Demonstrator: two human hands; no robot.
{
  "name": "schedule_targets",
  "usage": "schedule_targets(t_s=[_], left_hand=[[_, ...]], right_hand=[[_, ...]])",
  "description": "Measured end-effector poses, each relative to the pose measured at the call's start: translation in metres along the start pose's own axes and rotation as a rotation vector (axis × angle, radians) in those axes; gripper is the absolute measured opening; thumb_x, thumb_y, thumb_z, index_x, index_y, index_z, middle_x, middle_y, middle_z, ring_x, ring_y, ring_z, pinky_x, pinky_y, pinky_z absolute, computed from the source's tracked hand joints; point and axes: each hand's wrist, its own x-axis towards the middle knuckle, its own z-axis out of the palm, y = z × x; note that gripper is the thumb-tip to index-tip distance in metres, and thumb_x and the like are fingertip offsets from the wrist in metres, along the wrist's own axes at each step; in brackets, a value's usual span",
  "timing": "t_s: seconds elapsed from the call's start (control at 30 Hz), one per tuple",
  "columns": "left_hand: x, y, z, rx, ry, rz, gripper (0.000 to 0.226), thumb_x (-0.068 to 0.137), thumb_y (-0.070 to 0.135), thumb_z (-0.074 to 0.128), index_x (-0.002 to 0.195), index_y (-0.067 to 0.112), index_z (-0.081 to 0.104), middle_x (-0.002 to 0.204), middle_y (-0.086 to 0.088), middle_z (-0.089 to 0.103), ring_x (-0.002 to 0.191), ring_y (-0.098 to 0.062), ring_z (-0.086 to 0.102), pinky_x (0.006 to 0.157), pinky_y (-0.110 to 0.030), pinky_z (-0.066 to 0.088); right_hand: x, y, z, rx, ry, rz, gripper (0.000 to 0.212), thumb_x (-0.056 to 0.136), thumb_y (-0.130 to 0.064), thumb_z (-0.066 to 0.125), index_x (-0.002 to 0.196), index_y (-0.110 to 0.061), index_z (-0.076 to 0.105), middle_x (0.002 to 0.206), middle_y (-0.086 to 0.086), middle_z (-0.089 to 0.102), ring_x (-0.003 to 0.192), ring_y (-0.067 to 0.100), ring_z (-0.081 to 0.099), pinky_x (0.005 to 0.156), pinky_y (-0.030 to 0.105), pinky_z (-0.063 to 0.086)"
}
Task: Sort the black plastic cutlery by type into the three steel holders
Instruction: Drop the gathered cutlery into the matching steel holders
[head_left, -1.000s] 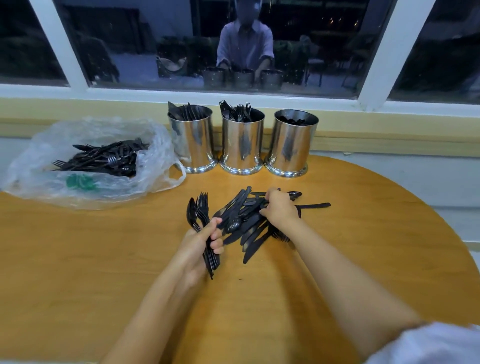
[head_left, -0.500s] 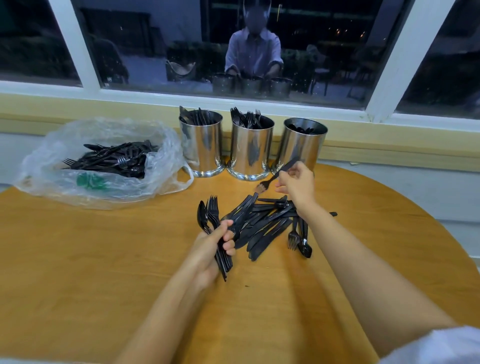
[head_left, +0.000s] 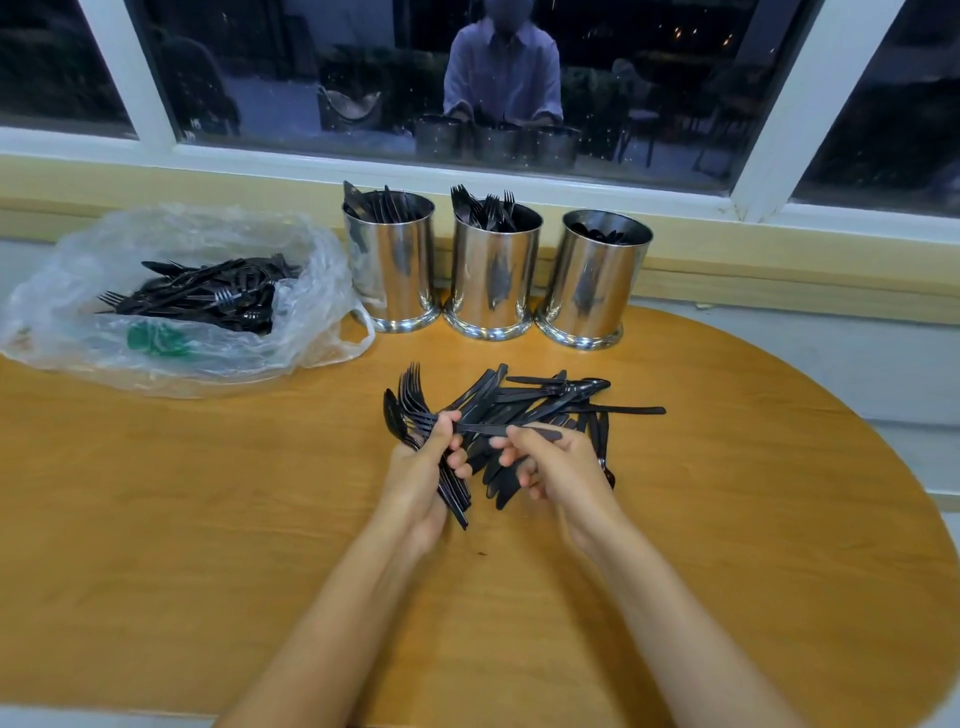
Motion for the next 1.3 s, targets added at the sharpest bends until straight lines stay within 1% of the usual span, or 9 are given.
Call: schedule_targets(t_s=[0.2,0.3,0.47,0.63,0.9,1.03,1.13,1.2,1.3], left_hand=[[0.006,-0.001,-0.008,0.132,0.016,-0.001,0.015,0.1,0.018,0.053,0.094,0.006,0.062,0.064,0.002,0.042,0.049,-0.006,0.036,0.045,-0.018,0.033],[0.008,0.0,-0.01,0.157,0.011,0.011,0.017,0.097,0.022,0.057,0.097,0.007,0.063,0.063,0.004,0.041,0.052,-0.007,0.035,0.046,-0.018,0.034],[0.004,-0.003,-0.001,0.182,-0.022,0.013,0.034,0.079,0.036,0.066,0.1,0.009,0.063,0.065,0.006,0.042,0.053,-0.005,0.036,0.05,-0.018,0.034],[0.005,-0.009,0.005,0.282,-0.001,-0.002,0.025,0.092,0.036,0.061,0.1,0.012,0.066,0.062,0.003,0.044,0.055,-0.011,0.04,0.062,-0.025,0.04],[0.007,-0.003,0.008,0.302,0.097,-0.036,0.026,0.101,0.033,0.047,0.087,0.016,0.06,0.074,-0.001,0.053,0.069,-0.016,0.052,0.067,-0.031,0.044],[0.009,-0.001,0.007,0.238,0.066,-0.063,0.027,0.103,0.028,0.045,0.086,0.011,0.057,0.081,-0.003,0.061,0.082,-0.019,0.062,0.084,-0.036,0.052],[0.006,0.0,0.007,0.136,0.011,-0.122,0.023,0.104,0.025,0.042,0.093,0.008,0.052,0.071,-0.004,0.056,0.064,-0.018,0.059,0.064,-0.031,0.058],[0.004,0.0,0.006,0.156,-0.014,-0.129,0.023,0.105,0.026,0.041,0.097,0.008,0.051,0.063,0.0,0.045,0.048,-0.009,0.042,0.043,-0.021,0.044],[0.002,0.0,0.003,0.21,-0.031,-0.109,0.024,0.104,0.025,0.041,0.105,0.006,0.056,0.062,0.002,0.038,0.045,-0.006,0.033,0.039,-0.018,0.033]], right_hand=[[0.001,0.005,-0.015,-0.131,0.07,-0.02,0.005,0.088,-0.021,0.07,0.088,-0.016,0.073,0.069,-0.003,0.07,0.052,0.005,0.05,0.047,0.019,0.039],[0.004,0.007,-0.02,-0.256,-0.022,0.018,0.002,0.087,-0.016,0.071,0.086,-0.016,0.072,0.072,0.0,0.073,0.055,0.005,0.055,0.048,0.017,0.043],[0.004,0.014,-0.011,-0.038,-0.013,0.094,0.008,0.09,-0.014,0.067,0.094,-0.008,0.071,0.08,0.004,0.075,0.058,0.007,0.059,0.049,0.018,0.045],[0.002,0.02,0.006,0.055,-0.038,0.12,0.013,0.089,-0.017,0.069,0.095,-0.006,0.071,0.072,0.001,0.07,0.057,0.01,0.061,0.049,0.02,0.046],[0.013,0.024,-0.016,-0.402,0.159,-0.155,0.014,0.089,-0.023,0.067,0.078,-0.032,0.068,0.078,-0.014,0.066,0.069,0.003,0.061,0.062,0.021,0.051],[0.034,0.025,-0.056,-0.647,0.316,-0.217,0.014,0.091,-0.011,0.064,0.095,-0.023,0.071,0.088,-0.008,0.064,0.075,0.006,0.058,0.067,0.015,0.045],[0.045,0.026,-0.075,-0.868,0.232,-0.225,0.026,0.091,-0.002,0.061,0.11,-0.018,0.069,0.102,-0.003,0.057,0.083,0.009,0.054,0.076,0.021,0.046],[0.051,0.026,-0.081,-0.97,0.127,-0.224,0.032,0.091,0.001,0.059,0.114,-0.019,0.068,0.109,-0.001,0.054,0.091,0.015,0.056,0.084,0.03,0.049],[0.057,0.024,-0.083,-1.09,-0.05,-0.246,0.039,0.09,0.003,0.059,0.119,-0.023,0.066,0.118,-0.002,0.049,0.108,0.017,0.049,0.092,0.036,0.047]])
